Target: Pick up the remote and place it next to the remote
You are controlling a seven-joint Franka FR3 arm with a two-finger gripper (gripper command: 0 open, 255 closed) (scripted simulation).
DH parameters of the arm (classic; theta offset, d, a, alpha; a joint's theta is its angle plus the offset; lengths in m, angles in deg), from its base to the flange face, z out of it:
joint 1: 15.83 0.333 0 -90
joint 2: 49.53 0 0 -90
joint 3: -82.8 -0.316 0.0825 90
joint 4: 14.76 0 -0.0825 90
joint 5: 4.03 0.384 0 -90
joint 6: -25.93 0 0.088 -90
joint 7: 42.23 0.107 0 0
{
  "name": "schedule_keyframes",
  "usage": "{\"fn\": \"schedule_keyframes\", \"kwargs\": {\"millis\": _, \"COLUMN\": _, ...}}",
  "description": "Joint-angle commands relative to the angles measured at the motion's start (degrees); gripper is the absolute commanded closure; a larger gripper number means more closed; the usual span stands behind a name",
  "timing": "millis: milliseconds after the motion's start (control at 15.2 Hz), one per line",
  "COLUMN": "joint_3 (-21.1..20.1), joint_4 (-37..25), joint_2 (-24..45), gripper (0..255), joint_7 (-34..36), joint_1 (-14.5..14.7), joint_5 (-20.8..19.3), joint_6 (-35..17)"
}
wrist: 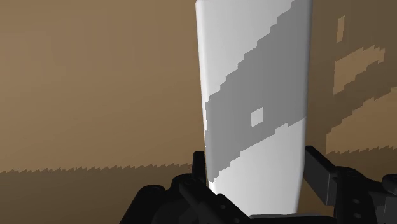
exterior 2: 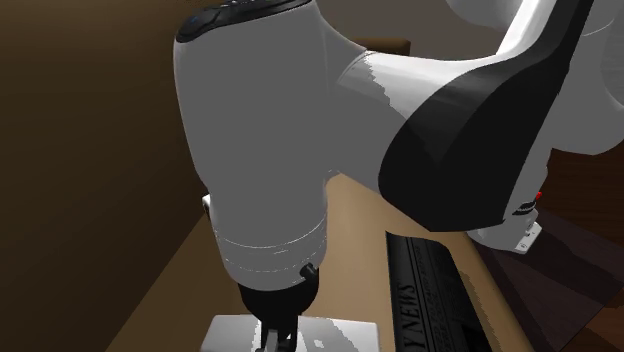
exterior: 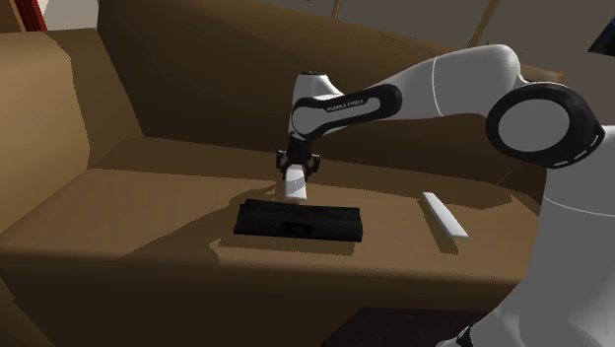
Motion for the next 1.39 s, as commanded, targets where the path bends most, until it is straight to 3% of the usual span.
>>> {"fn": "schedule_keyframes", "kwargs": {"millis": 0, "joint_3": -0.06, "joint_4": -0.68, "joint_2": -0.65, "gripper": 255, "joint_7": -0.11, "joint_1": -0.03, "joint_5": 0.13, "joint_6": 1.31}}
{"fn": "schedule_keyframes", "kwargs": {"millis": 990, "joint_3": -0.36, "joint_4": -6.55, "joint_2": -4.23, "gripper": 255, "joint_7": -0.65, "joint_1": -0.12, "joint_5": 0.82, "joint_6": 10.72}}
{"fn": "schedule_keyframes", "kwargs": {"millis": 1320, "joint_3": 0.24, "joint_4": 8.97, "joint_2": -15.42, "gripper": 255, "joint_7": -3.73, "joint_1": -2.6, "joint_5": 2.36, "joint_6": 6.23}}
